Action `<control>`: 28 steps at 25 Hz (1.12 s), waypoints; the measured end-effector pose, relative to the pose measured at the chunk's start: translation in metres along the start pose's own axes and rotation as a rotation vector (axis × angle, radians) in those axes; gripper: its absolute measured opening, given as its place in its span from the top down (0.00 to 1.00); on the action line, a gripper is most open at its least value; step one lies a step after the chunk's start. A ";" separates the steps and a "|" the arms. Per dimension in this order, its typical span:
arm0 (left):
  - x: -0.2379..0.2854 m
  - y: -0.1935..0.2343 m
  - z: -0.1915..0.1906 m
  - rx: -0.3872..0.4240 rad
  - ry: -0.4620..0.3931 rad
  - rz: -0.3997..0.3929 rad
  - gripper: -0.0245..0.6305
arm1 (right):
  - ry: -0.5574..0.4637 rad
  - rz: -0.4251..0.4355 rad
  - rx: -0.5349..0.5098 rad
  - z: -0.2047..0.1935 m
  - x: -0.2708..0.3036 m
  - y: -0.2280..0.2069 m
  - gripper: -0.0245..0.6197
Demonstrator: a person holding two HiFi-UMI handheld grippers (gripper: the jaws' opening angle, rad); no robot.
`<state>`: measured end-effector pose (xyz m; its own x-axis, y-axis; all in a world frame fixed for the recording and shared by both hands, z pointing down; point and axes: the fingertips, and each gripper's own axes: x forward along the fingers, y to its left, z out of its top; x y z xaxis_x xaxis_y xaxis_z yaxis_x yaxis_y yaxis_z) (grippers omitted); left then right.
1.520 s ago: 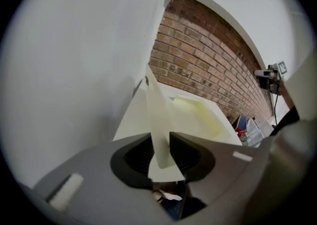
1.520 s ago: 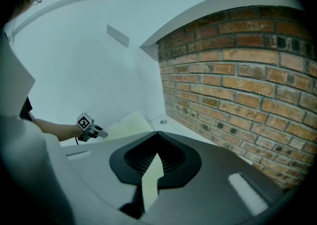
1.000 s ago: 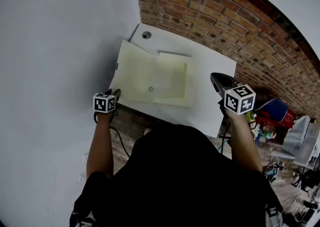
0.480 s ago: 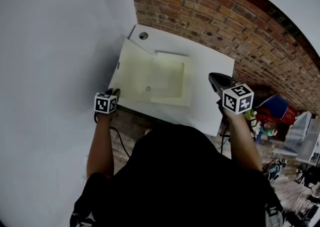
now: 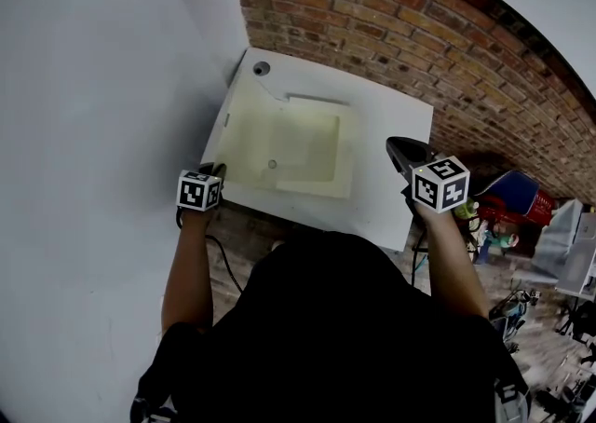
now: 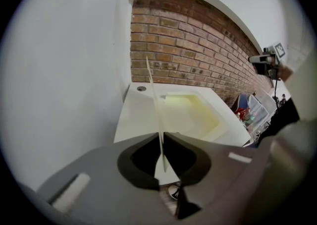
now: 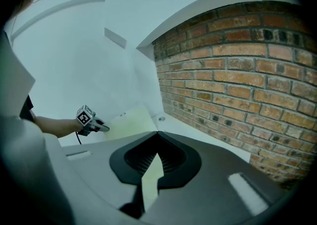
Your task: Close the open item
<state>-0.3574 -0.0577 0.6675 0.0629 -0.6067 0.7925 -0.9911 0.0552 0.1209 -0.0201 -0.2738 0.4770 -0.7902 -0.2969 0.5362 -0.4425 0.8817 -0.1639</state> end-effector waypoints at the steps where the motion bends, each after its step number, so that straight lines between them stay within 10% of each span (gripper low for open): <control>1: 0.000 -0.002 0.002 0.005 0.000 -0.002 0.93 | 0.001 0.000 0.001 -0.001 0.000 -0.001 0.96; 28: 0.012 -0.083 0.055 0.222 0.022 -0.062 0.95 | 0.016 -0.009 0.033 -0.024 -0.004 -0.024 0.96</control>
<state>-0.2805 -0.1128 0.6343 0.1241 -0.5857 0.8010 -0.9867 -0.1586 0.0369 0.0044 -0.2850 0.4986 -0.7790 -0.2986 0.5513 -0.4637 0.8662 -0.1862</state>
